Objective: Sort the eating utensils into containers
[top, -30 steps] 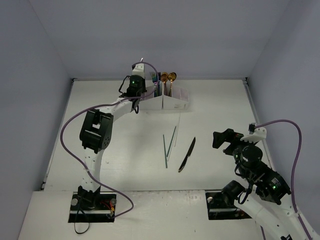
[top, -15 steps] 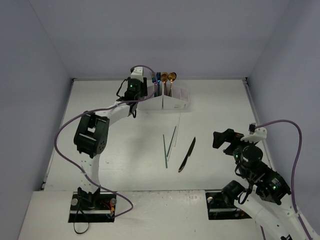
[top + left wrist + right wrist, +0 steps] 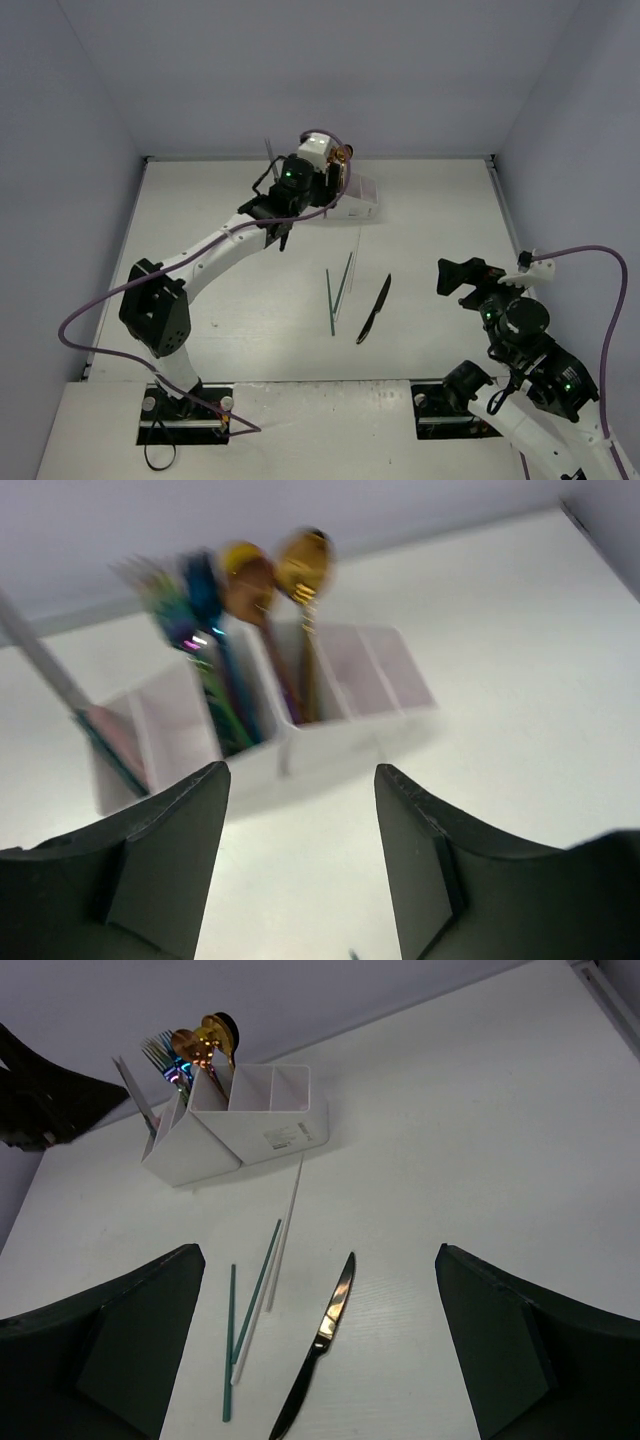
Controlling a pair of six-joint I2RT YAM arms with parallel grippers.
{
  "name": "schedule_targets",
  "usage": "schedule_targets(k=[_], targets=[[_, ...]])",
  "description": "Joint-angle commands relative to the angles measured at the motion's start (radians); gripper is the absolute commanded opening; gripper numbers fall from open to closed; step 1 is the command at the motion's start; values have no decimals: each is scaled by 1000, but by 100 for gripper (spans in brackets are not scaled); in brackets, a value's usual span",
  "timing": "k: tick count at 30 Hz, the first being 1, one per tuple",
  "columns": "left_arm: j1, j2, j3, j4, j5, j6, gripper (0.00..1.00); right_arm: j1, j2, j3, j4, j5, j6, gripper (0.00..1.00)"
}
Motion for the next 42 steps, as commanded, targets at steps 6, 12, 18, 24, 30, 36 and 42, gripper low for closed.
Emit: schedule_targets(k=[6,12,18,24,30,36,42], targets=[[-277,32,48,-383,86,-146,64,2,-81,101,56,44,-74,100],[-397,168,101,-435,76,-199,64,2,-141,103,49,44,-76,100],[-444,330,216,-561,57,-232,60,2,-166,111,38,45,-73,100],[-443,378,218,-577,81,-257,53,3,-185,107,22,48,-60,100],[-440,414,226,-591,90,-262,50,2,-195,93,13,45,-42,100],[-425,453,247,-606,117,-286,45,2,-196,94,6,51,-38,100],[-423,485,274,-622,96,-303,37,2,-201,85,3,45,-33,100]])
